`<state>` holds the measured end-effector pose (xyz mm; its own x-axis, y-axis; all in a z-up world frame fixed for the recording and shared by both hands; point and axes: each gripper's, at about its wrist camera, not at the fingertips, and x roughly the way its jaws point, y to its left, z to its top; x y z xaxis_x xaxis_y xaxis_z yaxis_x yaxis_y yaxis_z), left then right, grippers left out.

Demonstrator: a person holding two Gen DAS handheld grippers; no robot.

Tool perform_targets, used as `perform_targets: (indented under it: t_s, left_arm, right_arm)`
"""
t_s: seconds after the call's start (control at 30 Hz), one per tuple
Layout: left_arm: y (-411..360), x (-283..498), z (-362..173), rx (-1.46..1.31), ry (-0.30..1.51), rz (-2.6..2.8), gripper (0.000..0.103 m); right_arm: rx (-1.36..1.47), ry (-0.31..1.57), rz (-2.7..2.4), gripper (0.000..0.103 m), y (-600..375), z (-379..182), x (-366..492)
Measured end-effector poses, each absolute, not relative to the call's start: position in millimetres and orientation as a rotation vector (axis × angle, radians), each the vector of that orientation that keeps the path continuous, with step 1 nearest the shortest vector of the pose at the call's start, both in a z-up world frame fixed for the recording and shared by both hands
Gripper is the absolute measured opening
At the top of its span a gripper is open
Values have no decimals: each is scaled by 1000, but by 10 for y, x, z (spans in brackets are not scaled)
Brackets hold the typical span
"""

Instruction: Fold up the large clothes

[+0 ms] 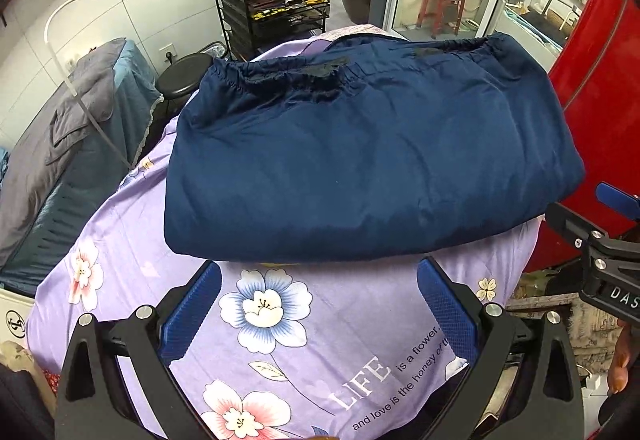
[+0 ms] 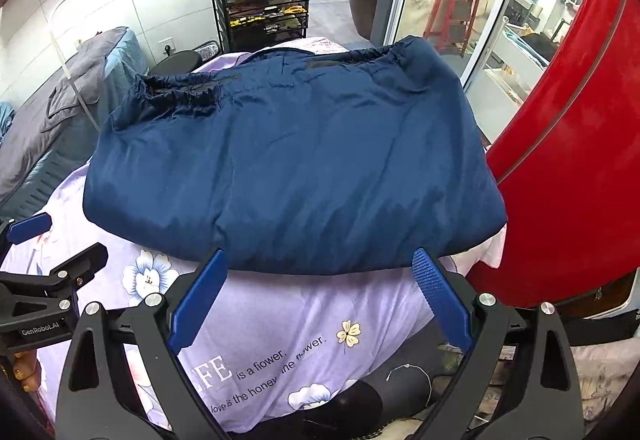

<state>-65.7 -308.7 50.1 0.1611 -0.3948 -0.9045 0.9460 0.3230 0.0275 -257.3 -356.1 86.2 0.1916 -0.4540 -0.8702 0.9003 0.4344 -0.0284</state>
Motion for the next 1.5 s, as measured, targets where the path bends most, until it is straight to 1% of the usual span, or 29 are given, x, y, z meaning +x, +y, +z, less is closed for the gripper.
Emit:
perform_targets:
  t_s: [0.37,1.5]
  left_arm:
    - [-3092,-754,514,746,905,-1076,96]
    - [-3137,-691,475,762,933,-1058,96]
  right_arm:
    - [564,963,-1034,92,-3538,857,-2589]
    - [551,999,-1018,92,-3483,832,-2503]
